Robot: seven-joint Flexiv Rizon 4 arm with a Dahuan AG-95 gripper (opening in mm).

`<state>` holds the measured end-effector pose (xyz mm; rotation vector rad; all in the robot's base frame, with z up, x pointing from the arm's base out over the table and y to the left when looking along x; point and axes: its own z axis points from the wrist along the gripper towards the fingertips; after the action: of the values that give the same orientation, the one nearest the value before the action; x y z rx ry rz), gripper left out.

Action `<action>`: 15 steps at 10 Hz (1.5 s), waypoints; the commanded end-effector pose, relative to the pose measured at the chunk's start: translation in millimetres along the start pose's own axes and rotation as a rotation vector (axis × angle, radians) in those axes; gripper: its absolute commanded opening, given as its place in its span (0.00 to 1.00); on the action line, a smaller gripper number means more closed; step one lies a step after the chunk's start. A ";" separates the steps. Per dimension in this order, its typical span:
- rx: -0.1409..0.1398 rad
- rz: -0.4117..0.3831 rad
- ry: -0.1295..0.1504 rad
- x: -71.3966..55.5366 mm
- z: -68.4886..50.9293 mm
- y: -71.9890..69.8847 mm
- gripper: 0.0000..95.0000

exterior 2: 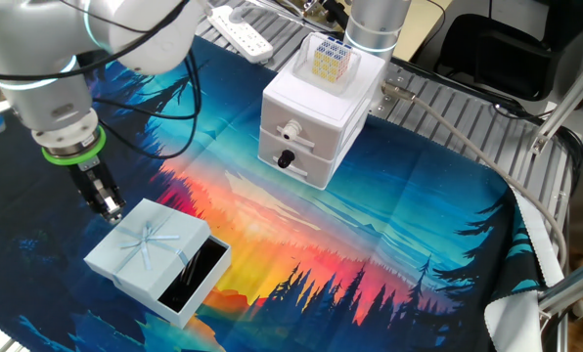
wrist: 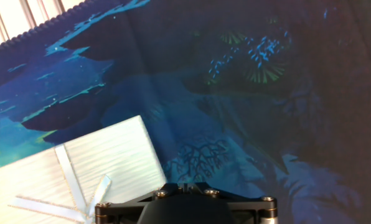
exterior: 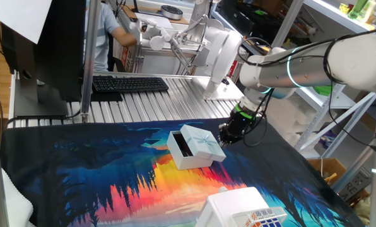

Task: Slide the outer casing onto the gift box

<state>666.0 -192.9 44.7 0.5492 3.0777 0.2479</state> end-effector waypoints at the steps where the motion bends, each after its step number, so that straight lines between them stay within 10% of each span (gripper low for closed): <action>1: -0.001 0.012 0.001 4.4 -1.1 5.7 0.00; 15: 0.006 0.086 0.008 19.6 -11.3 40.5 0.00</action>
<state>661.9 -147.4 63.2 0.6927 3.0663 0.2402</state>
